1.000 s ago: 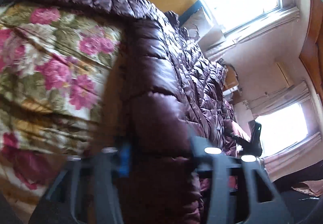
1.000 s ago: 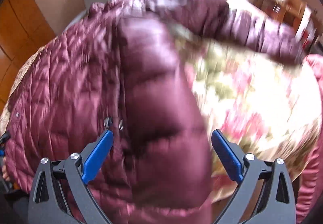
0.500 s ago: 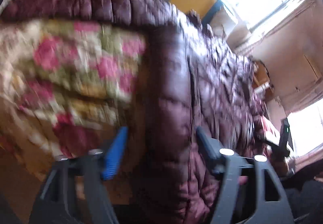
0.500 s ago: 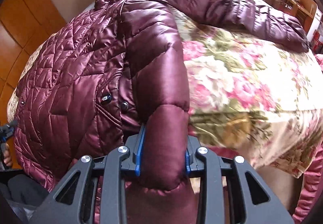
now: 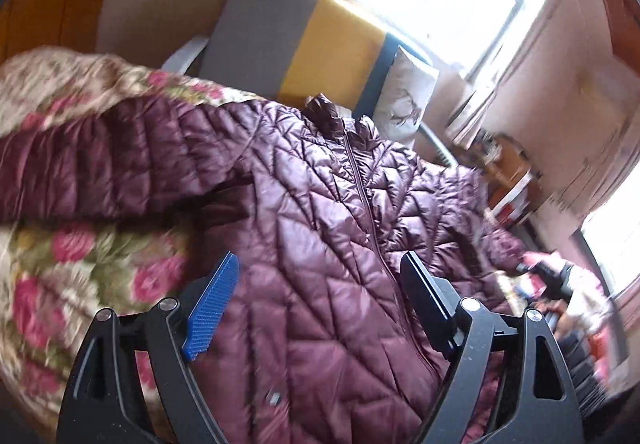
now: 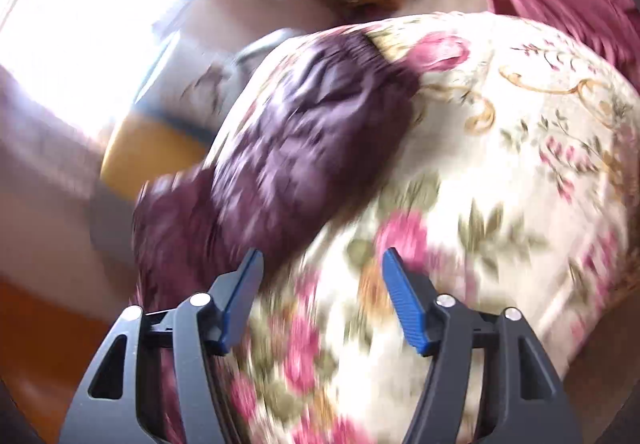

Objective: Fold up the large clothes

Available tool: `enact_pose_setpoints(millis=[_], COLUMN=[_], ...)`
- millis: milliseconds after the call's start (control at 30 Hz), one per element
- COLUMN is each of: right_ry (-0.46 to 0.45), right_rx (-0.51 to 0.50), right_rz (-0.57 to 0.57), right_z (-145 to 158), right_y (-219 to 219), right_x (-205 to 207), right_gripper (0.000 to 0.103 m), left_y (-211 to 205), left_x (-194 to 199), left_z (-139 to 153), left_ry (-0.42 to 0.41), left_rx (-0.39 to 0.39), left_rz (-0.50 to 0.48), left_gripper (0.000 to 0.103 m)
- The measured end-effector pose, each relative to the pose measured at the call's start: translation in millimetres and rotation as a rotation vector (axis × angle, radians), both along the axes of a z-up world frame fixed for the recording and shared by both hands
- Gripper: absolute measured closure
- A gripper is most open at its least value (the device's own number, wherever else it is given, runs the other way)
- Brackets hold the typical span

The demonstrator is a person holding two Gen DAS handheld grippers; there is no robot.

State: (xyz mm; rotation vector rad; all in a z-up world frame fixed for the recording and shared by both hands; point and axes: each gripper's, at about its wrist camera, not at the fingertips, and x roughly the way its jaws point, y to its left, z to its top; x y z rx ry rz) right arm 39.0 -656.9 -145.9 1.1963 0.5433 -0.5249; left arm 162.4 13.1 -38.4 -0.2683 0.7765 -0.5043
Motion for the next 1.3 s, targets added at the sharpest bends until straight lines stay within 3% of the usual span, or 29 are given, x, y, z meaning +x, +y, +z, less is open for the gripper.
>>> enact_pose_setpoints(millis=[100,200,267,300,400,433,467,500,633,700,767,800,867,933,967,1067,1167,1300], right_ry=[-0.005,0.025,0.039,0.056,0.098,0.142,0.25,0.333,0.612,0.66,0.654,0.648,0.619,0.601,0.585,0.47,0.317,0.163], right_rx=[0.015,0.012,0.012,-0.026,-0.272,-0.342,-0.483,-0.546,-0.505,-0.521,-0.534,-0.521,-0.49,-0.502,-0.532,-0.584,-0.609,-0.581], right_rz=[-0.076,-0.076,-0.021,0.014,-0.014,-0.042,-0.092,-0.105,-0.037,-0.037,-0.043,-0.046,-0.053,-0.097,-0.118,-0.046,0.148,0.411], right_z=[-2,1,7,18,76,87,102,103,48,32,30,34,39,59,70,102,126,128], right_y=[-20,-27,-27,-28,-31,-40,-43,-51,-69,-59,-47,-46,-53,-53,-50,-17,52,148], right_x=[20,44,55,59,41,38,31,28,53,58,56,54,47,40,40,59,111,189], right_gripper=[0.043,0.045,0.065,0.082,0.09,0.091,0.091,0.092,0.092,0.091,0.088,0.084,0.068,0.033,0.027,0.026,0.024,0.023], left_y=[-27,-49,-57,-58,-59,-56,-54,-52,-62,-70,-68,-63,-54,-44,-40,-35,-37,-48], left_x=[11,26,35,38,48,51,53,56,60,57,57,58,61,69,75,90,106,122], left_z=[-5,-14,-23,-28,-46,-51,-56,-64,-83,-81,-75,-68,-53,-34,-28,-22,-25,-31], left_ry=[0.004,0.017,0.036,0.046,0.097,0.112,0.132,0.159,0.188,0.169,0.179,0.194,0.185,0.127,0.098,0.065,0.043,0.029], left_rx=[0.027,0.07,0.109,0.124,0.149,0.151,0.143,0.133,0.178,0.243,0.232,0.19,0.123,0.097,0.096,0.102,0.131,0.172], left_rz=[-0.041,-0.063,-0.066,-0.061,-0.045,-0.036,-0.037,-0.034,-0.042,-0.043,-0.045,-0.049,-0.048,-0.014,0.005,0.044,0.072,0.09], left_gripper=[0.021,0.021,0.021,0.021,0.021,0.021,0.021,0.021,0.021,0.021,0.021,0.021,0.021,0.02,0.02,0.02,0.02,0.02])
